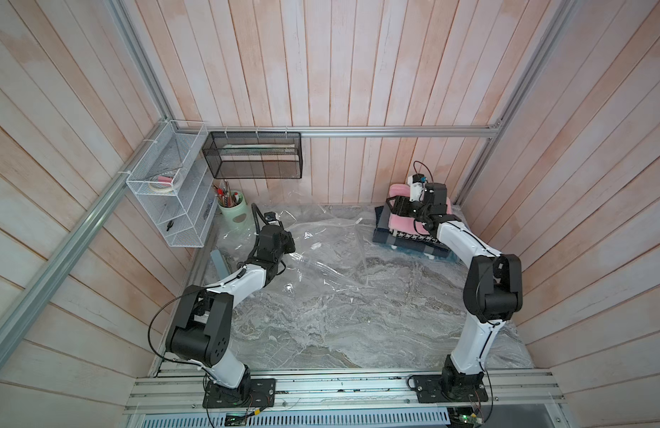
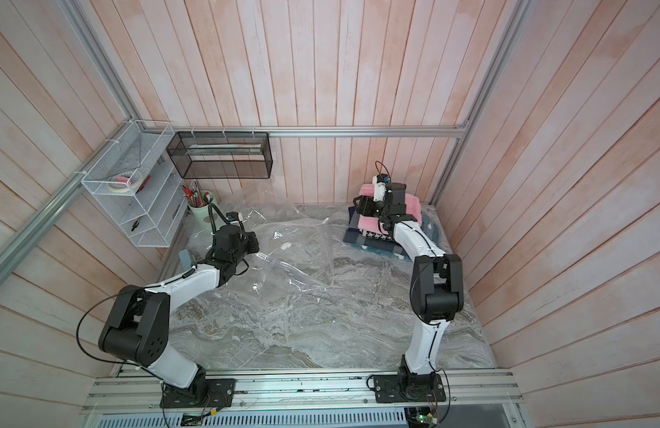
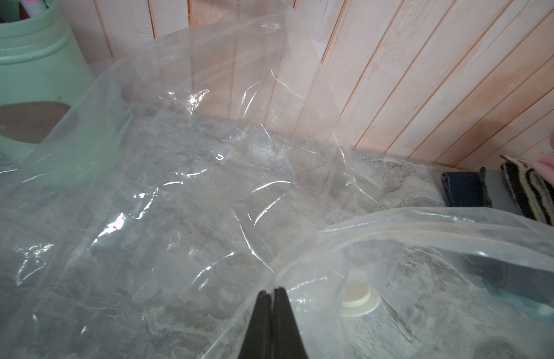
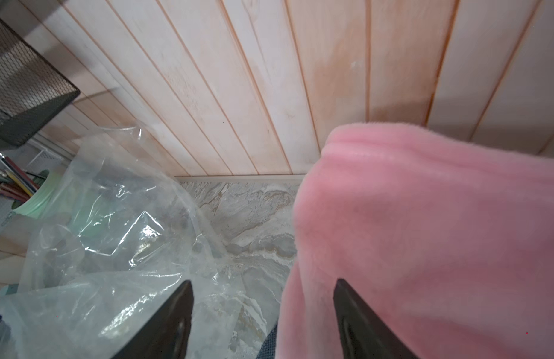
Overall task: Take the blanket out of the vacuum bag
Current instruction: Place the blanket at the corner of the board.
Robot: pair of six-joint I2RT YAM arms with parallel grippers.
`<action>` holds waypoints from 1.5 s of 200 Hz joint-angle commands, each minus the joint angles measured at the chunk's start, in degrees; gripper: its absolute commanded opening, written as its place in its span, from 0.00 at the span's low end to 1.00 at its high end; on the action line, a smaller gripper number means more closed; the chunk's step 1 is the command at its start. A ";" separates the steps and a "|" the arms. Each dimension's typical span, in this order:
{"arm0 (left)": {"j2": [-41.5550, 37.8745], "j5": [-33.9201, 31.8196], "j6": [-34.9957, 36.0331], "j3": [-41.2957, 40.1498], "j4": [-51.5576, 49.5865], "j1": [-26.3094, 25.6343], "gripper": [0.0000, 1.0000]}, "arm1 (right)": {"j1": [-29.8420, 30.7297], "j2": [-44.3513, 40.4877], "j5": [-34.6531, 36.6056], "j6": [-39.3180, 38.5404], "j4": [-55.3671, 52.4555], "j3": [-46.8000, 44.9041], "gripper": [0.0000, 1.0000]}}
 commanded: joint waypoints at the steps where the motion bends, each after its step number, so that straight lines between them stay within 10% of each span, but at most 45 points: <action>1: 0.44 1.72 0.06 -0.21 1.00 0.31 0.00 | -2.41 -1.64 7.70 1.66 1.23 -0.89 0.72; 98: 1.49 22.18 2.38 3.87 3.43 0.68 0.00 | -6.69 11.07 11.45 1.52 -2.86 -1.85 0.69; 169: 0.29 25.13 8.59 5.84 1.86 0.86 0.80 | -5.60 3.48 18.15 -3.57 -0.96 -5.62 0.69; 210: -3.63 24.41 11.92 9.76 -1.27 2.76 1.00 | -4.33 -10.42 19.46 -5.85 -0.94 -8.95 0.70; 261: -12.44 18.83 12.20 3.38 -3.20 5.54 1.00 | -4.42 -27.85 11.81 -5.52 -3.58 -17.45 0.75; 300: -17.67 3.23 9.04 -9.51 1.85 6.42 1.00 | -4.37 -39.03 7.81 -1.81 0.93 -33.47 0.85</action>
